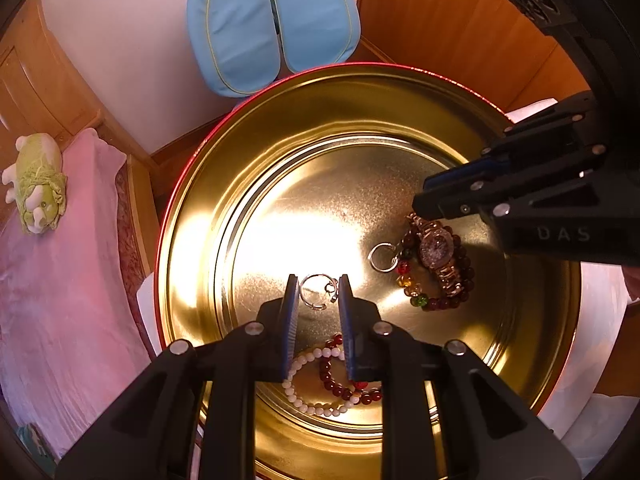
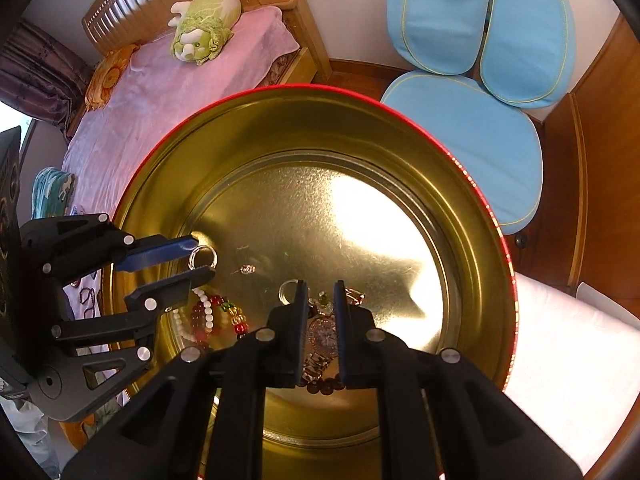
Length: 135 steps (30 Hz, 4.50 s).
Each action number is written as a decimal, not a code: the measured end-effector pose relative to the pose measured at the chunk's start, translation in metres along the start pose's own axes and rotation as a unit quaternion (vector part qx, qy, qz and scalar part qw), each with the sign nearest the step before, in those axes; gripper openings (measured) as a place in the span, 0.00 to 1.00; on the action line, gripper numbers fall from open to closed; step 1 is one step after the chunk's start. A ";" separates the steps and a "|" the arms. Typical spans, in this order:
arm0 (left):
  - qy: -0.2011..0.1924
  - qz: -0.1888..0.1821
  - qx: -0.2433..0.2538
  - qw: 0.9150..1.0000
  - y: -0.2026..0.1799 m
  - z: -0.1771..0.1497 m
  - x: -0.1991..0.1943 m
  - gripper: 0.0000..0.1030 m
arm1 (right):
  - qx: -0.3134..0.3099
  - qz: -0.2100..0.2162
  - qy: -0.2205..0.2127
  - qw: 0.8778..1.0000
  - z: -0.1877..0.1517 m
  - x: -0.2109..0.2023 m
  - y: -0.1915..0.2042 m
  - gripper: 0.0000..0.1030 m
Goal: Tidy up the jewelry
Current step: 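Open both tools to drop the ring and earring into the tin, then withdraw both tools toward the wooden bead necklace and purple tube, then grasp the purple tube with the right tool while the left tool grasps the wooden bead necklace, then carry the tube and necklace over the tin and lower them inside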
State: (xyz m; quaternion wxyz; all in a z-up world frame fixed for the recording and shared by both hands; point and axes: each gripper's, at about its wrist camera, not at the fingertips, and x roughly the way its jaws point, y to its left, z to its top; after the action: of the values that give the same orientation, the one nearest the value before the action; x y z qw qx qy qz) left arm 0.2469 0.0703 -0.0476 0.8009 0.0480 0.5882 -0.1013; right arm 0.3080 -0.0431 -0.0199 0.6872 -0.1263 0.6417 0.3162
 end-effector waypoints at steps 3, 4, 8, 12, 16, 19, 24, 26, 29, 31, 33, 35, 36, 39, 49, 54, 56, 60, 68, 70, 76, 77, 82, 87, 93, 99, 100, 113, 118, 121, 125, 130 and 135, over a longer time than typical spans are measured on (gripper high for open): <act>0.000 -0.001 0.000 1.000 -0.002 -0.001 -0.001 0.19 | 0.002 0.002 0.003 1.000 0.000 0.002 0.000 0.14; 0.001 -0.001 0.001 1.000 -0.002 -0.001 0.000 0.19 | 0.003 0.002 0.003 1.000 0.000 0.002 0.000 0.14; 0.001 0.007 0.007 1.000 -0.004 -0.002 0.001 0.20 | 0.004 0.007 -0.002 1.000 0.000 0.003 0.001 0.14; -0.002 0.021 0.017 1.000 -0.011 -0.002 0.001 0.51 | -0.005 0.005 -0.021 1.000 -0.001 -0.001 0.006 0.47; -0.007 0.034 0.040 0.999 -0.020 -0.004 0.000 0.57 | -0.011 0.008 -0.038 0.999 -0.001 -0.006 0.013 0.62; -0.004 0.034 0.042 0.998 -0.022 -0.005 0.001 0.57 | -0.013 0.011 -0.038 0.999 -0.002 -0.007 0.016 0.62; -0.007 0.034 0.037 0.999 -0.022 -0.007 0.000 0.57 | -0.008 0.016 -0.046 0.999 -0.004 -0.011 0.015 0.62; -0.008 0.034 0.034 0.999 -0.021 -0.009 0.000 0.57 | -0.004 0.020 -0.047 0.999 -0.006 -0.013 0.013 0.62; -0.020 0.038 0.025 0.999 -0.022 -0.014 -0.009 0.57 | 0.001 0.019 -0.055 0.998 -0.011 -0.019 0.012 0.64; -0.043 0.038 0.016 0.998 -0.023 -0.018 -0.020 0.64 | 0.002 0.029 -0.073 0.997 -0.016 -0.027 0.010 0.77; -0.077 0.037 0.005 0.996 -0.024 -0.026 -0.034 0.73 | 0.010 0.047 -0.112 0.993 -0.027 -0.043 0.007 0.87; -0.106 0.027 -0.011 0.994 -0.027 -0.037 -0.049 0.74 | 0.027 0.067 -0.146 0.987 -0.039 -0.057 0.002 0.90; -0.114 0.026 -0.018 0.993 -0.027 -0.042 -0.055 0.74 | 0.034 0.076 -0.156 0.984 -0.043 -0.062 0.000 0.90; -0.146 0.025 -0.039 0.988 -0.029 -0.062 -0.072 0.74 | 0.057 0.113 -0.183 0.975 -0.065 -0.077 -0.008 0.90; -0.175 0.009 -0.097 0.980 -0.028 -0.142 -0.101 0.77 | 0.046 0.158 -0.235 0.958 -0.146 -0.103 0.001 0.90; -0.156 0.007 -0.108 0.982 -0.035 -0.181 -0.094 0.77 | 0.032 0.167 -0.216 0.962 -0.180 -0.093 0.007 0.90; -0.146 0.002 -0.109 0.983 -0.041 -0.198 -0.090 0.77 | 0.017 0.159 -0.201 0.966 -0.193 -0.086 0.014 0.90; -0.125 -0.013 -0.112 0.986 -0.059 -0.221 -0.081 0.77 | -0.017 0.145 -0.161 0.976 -0.220 -0.069 0.025 0.90; -0.095 -0.039 -0.100 0.990 -0.108 -0.264 -0.070 0.77 | -0.119 0.102 -0.110 0.982 -0.269 -0.046 0.056 0.90; -0.087 -0.051 -0.099 0.990 -0.119 -0.272 -0.067 0.77 | -0.138 0.103 -0.099 0.980 -0.285 -0.042 0.061 0.90; -0.073 -0.069 -0.084 0.991 -0.143 -0.288 -0.067 0.77 | -0.214 0.075 -0.076 0.971 -0.319 -0.034 0.077 0.90; -0.070 -0.070 -0.081 0.992 -0.147 -0.291 -0.067 0.77 | -0.233 0.060 -0.070 0.968 -0.324 -0.031 0.082 0.90; -0.057 -0.070 -0.051 0.995 -0.166 -0.298 -0.061 0.77 | -0.291 0.033 -0.061 0.954 -0.346 -0.022 0.095 0.90; -0.040 -0.081 -0.041 0.995 -0.175 -0.305 -0.050 0.77 | -0.303 0.008 -0.062 0.951 -0.356 -0.008 0.095 0.90; -0.041 -0.051 -0.022 0.998 -0.178 -0.307 -0.041 0.77 | -0.299 -0.006 -0.065 0.952 -0.359 -0.001 0.087 0.90; -0.053 0.000 0.019 0.998 -0.188 -0.309 -0.036 0.77 | -0.306 -0.018 -0.072 0.949 -0.362 0.006 0.087 0.73; -0.058 0.012 0.032 0.998 -0.191 -0.310 -0.035 0.77 | -0.313 -0.026 -0.072 0.947 -0.363 0.009 0.089 0.61; -0.110 -0.041 -0.045 0.992 -0.164 -0.301 -0.065 0.10 | -0.268 0.023 -0.089 0.959 -0.347 -0.012 0.080 0.10; -0.164 -0.052 -0.085 0.981 -0.155 -0.272 -0.104 0.10 | -0.216 0.037 -0.167 0.961 -0.325 -0.063 0.067 0.10; -0.194 -0.049 -0.099 0.975 -0.148 -0.252 -0.125 0.10 | -0.195 0.033 -0.208 0.958 -0.314 -0.092 0.062 0.10; -0.237 -0.044 -0.116 0.964 -0.131 -0.229 -0.160 0.10 | -0.165 0.041 -0.262 0.950 -0.300 -0.132 0.055 0.10; -0.287 -0.032 -0.122 0.950 -0.102 -0.203 -0.207 0.10 | -0.132 0.047 -0.317 0.938 -0.282 -0.175 0.050 0.10; -0.309 -0.009 -0.115 0.944 -0.080 -0.176 -0.226 0.10 | -0.120 0.027 -0.341 0.932 -0.254 -0.189 0.051 0.10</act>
State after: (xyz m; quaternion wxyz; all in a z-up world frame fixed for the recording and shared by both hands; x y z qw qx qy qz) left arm 0.0008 0.0509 0.1176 0.9424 -0.0831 0.3202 -0.0499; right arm 0.0787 -0.2027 0.1370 0.8355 -0.0753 0.3293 0.4335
